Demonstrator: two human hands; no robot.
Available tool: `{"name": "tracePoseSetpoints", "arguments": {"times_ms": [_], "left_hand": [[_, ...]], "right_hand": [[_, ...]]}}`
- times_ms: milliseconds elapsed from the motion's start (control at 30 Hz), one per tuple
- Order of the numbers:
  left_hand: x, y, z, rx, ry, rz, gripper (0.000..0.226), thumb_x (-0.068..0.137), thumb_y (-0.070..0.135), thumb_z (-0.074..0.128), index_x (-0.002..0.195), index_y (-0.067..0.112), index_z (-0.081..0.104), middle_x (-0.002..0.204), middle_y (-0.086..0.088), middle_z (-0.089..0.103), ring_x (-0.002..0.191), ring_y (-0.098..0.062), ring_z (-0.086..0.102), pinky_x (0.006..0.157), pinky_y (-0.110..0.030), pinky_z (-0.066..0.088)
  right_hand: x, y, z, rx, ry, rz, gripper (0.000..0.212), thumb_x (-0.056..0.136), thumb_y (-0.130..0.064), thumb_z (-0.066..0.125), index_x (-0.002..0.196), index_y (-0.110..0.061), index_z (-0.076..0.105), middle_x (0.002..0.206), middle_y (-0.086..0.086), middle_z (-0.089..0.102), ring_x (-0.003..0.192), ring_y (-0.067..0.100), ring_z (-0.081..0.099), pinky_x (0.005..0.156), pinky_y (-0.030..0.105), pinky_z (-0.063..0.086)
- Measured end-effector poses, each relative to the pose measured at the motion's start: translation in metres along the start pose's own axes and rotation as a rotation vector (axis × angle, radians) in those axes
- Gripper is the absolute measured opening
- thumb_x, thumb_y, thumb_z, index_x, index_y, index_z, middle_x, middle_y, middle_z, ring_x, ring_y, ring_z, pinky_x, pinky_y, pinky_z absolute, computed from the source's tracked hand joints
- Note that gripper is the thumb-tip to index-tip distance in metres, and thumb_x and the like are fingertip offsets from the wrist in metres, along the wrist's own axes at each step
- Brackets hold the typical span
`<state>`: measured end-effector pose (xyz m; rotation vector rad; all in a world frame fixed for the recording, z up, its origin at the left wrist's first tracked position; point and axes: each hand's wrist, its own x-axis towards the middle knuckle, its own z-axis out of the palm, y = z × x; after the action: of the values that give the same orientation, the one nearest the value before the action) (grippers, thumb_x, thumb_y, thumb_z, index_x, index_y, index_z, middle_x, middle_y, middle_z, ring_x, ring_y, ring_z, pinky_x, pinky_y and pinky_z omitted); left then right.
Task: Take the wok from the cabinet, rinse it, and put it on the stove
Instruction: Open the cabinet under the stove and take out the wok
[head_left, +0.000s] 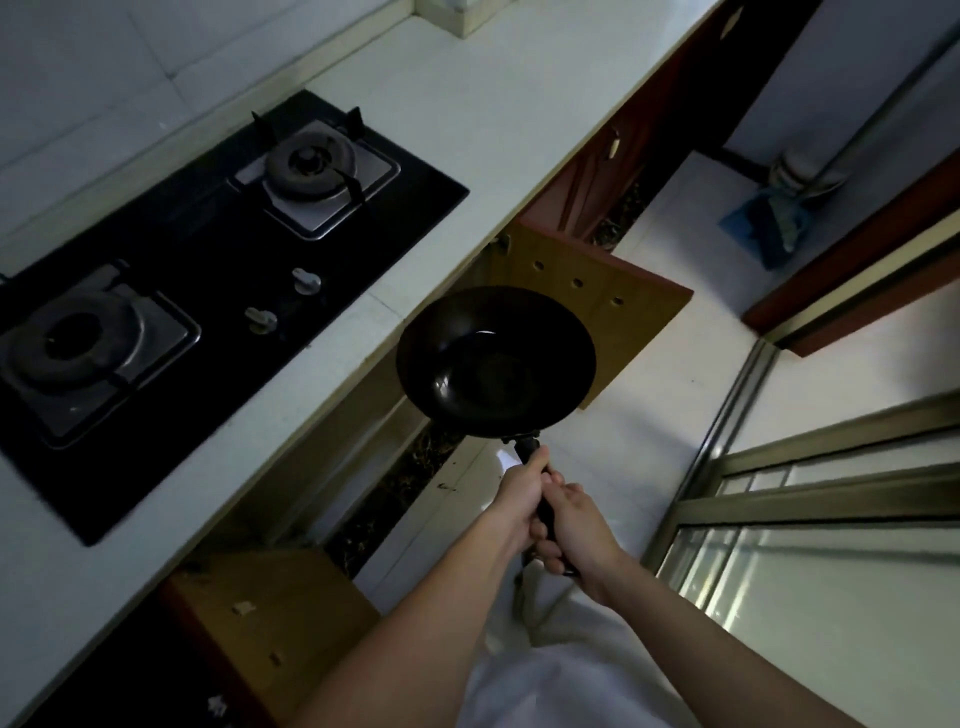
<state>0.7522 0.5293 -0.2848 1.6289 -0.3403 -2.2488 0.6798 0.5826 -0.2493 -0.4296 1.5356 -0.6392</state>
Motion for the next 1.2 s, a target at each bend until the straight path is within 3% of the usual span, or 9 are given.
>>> {"name": "tracePoseSetpoints", "arguments": {"times_ms": [200,567,700,800,933,1100,1200], "left_hand": [[-0.029,-0.003,0.013,0.039,-0.075,0.034,0.051,0.103,0.042,0.047,0.061,0.013,0.049,0.056,-0.004,0.065,0.066,-0.019,0.068,0.063,-0.028,0.048],[-0.055,0.041,0.042,0.046,-0.158,0.249,0.046,0.105,0.034,0.047,0.065,0.011,0.048,0.062,-0.006,0.052,0.058,-0.017,0.066,0.057,-0.022,0.054],[-0.050,0.066,0.053,0.089,-0.135,0.314,0.048,0.105,0.035,0.046,0.064,0.011,0.050,0.057,-0.003,0.057,0.060,-0.015,0.068,0.064,-0.026,0.055],[-0.039,0.088,0.066,0.093,-0.134,0.334,0.050,0.105,0.038,0.046,0.063,0.011,0.048,0.063,-0.006,0.068,0.074,-0.019,0.072,0.074,-0.031,0.057],[-0.018,0.120,0.089,0.068,-0.055,0.388,0.045,0.104,0.038,0.049,0.070,0.009,0.052,0.077,-0.008,0.074,0.079,-0.018,0.074,0.070,-0.031,0.057],[-0.005,0.168,0.138,-0.115,-0.007,0.410,0.040,0.100,0.034,0.058,0.065,0.014,0.053,0.059,0.000,0.064,0.068,-0.016,0.068,0.081,-0.037,0.056],[0.005,0.194,0.162,-0.223,0.017,0.421,0.045,0.098,0.033,0.062,0.058,0.016,0.049,0.051,0.001,0.053,0.053,-0.014,0.058,0.075,-0.033,0.055]], "right_hand": [[-0.043,-0.006,0.003,0.061,0.068,-0.082,0.037,0.106,-0.034,0.036,0.083,-0.008,0.049,0.051,0.006,0.042,0.036,0.015,0.032,0.036,0.020,0.028],[-0.066,-0.056,-0.008,0.128,0.030,-0.217,0.037,0.106,-0.040,0.037,0.096,-0.008,0.052,0.055,0.007,0.041,0.037,0.014,0.031,0.035,0.020,0.027],[-0.055,-0.081,-0.018,0.102,-0.044,-0.281,0.042,0.106,-0.043,0.035,0.088,-0.009,0.051,0.057,0.008,0.042,0.039,0.014,0.032,0.035,0.022,0.028],[-0.037,-0.102,-0.033,0.072,-0.077,-0.285,0.044,0.106,-0.046,0.035,0.090,-0.008,0.054,0.059,0.007,0.045,0.040,0.013,0.034,0.035,0.023,0.031],[-0.010,-0.136,-0.059,0.012,-0.154,-0.295,0.046,0.105,-0.047,0.035,0.097,-0.007,0.056,0.061,0.006,0.047,0.042,0.013,0.037,0.037,0.023,0.033],[0.020,-0.194,-0.101,-0.046,-0.243,-0.318,0.042,0.105,-0.044,0.037,0.099,-0.006,0.055,0.057,0.004,0.046,0.041,0.013,0.035,0.036,0.023,0.031],[0.034,-0.224,-0.118,-0.136,-0.255,-0.358,0.042,0.105,-0.042,0.038,0.093,-0.006,0.056,0.053,0.003,0.048,0.038,0.013,0.036,0.035,0.022,0.030]]}}
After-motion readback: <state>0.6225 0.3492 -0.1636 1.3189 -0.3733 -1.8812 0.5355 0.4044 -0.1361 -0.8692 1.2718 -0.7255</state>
